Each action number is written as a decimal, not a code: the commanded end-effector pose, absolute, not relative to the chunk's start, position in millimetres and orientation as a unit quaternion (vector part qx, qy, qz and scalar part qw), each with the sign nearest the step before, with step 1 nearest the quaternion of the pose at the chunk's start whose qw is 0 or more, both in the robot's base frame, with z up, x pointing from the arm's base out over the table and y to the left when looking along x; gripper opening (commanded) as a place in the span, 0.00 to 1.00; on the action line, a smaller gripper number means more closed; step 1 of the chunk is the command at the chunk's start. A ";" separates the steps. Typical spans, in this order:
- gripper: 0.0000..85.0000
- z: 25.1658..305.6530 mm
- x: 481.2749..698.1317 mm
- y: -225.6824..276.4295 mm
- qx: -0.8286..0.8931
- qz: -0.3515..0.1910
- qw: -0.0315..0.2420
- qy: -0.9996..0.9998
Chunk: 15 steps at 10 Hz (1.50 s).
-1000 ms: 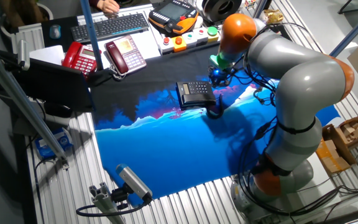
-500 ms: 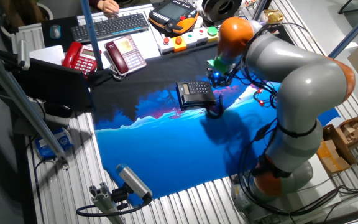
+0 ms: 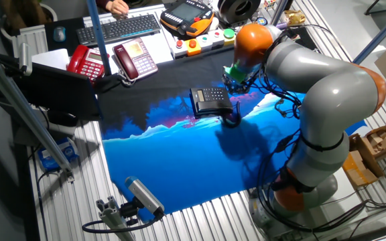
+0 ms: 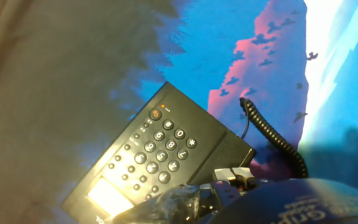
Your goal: Place the handset of the telephone on the corresponding phone cradle
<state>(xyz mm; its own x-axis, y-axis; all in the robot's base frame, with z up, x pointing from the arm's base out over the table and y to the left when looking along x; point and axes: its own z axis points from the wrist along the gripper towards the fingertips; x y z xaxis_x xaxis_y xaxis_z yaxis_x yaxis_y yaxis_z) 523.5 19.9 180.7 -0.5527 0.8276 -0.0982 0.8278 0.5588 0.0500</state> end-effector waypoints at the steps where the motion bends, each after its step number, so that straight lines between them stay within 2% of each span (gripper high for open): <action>1: 0.01 180.6 523.5 20.0 0.453 -0.008 0.056 0.890; 3: 0.01 189.6 524.9 28.2 0.450 -0.013 0.044 0.892; 6: 0.01 223.1 518.0 44.3 0.496 0.008 -0.009 0.868; 7: 0.01 232.7 516.4 48.9 0.503 0.007 -0.016 0.864; 11: 0.01 251.1 510.9 45.1 0.514 0.011 -0.012 0.857; 15: 0.01 257.1 505.1 48.4 0.531 0.012 -0.007 0.847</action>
